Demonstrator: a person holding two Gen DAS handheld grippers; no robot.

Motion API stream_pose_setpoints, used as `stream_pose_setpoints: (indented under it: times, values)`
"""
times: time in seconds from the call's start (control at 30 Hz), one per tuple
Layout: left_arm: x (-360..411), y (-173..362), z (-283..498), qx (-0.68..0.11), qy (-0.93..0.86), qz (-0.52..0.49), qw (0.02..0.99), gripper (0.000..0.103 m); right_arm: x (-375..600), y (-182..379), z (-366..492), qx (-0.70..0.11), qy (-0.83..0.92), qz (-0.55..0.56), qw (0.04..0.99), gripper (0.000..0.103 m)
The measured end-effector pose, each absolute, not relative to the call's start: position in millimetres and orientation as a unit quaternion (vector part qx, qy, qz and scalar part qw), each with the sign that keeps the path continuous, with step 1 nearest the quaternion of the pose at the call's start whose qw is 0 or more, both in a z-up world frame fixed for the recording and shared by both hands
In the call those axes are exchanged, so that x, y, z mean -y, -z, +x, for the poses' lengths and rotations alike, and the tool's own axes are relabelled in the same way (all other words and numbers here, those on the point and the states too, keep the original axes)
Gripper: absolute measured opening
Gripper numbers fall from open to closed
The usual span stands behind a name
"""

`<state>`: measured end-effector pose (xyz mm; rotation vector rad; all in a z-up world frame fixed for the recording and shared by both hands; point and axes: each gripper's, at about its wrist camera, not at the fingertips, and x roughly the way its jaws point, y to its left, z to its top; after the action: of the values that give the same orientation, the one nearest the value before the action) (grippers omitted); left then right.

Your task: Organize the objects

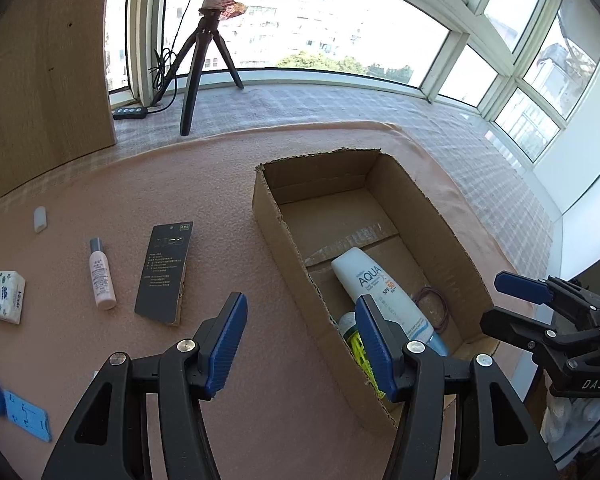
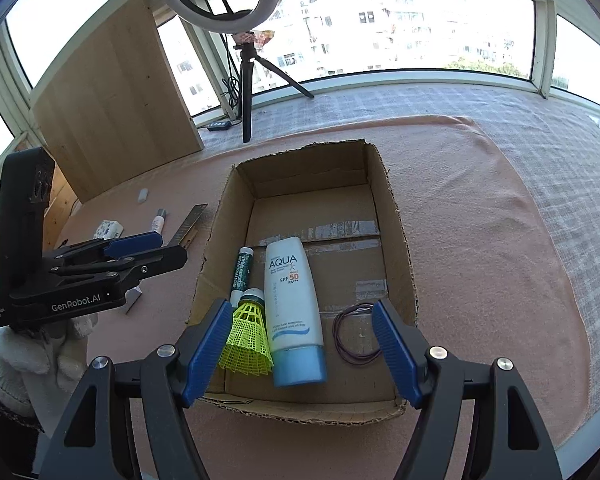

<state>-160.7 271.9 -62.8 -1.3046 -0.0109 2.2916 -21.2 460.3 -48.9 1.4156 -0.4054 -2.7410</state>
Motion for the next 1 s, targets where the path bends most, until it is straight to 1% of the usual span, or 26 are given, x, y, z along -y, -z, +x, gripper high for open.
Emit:
stream_pose_setpoints:
  times: [0.17,0.37,0.5,0.73,1.0]
  values:
    - [-232.3,58.7,-156.1,0.02,-0.851,-0.476,0.222,0.06,-441.1,44.6,-25.9,0.13,0.887,0.442,0.032,0.069]
    - [-173.9,59.4,-151.7,0.036,-0.858,-0.479,0.181,0.06,-422.9,38.4,-33.6,0.157,0.894,0.416,0.049,0.069]
    - [-131.6,64.2,-147.2,0.045,-0.861,-0.484,0.151,0.06,-404.5,38.8,-43.9,0.163,0.891,0.419,0.062,0.069]
    - [-56.7,74.3,-138.8,0.055,-0.862,-0.493,0.1,0.06,-344.8,41.3,-63.0,0.117,0.886,0.437,0.102,0.069]
    - [23.7,83.6,-145.9,0.063,-0.861,-0.502,0.05,0.059,-281.0,48.6,-80.0,0.097,0.869,0.46,0.154,0.069]
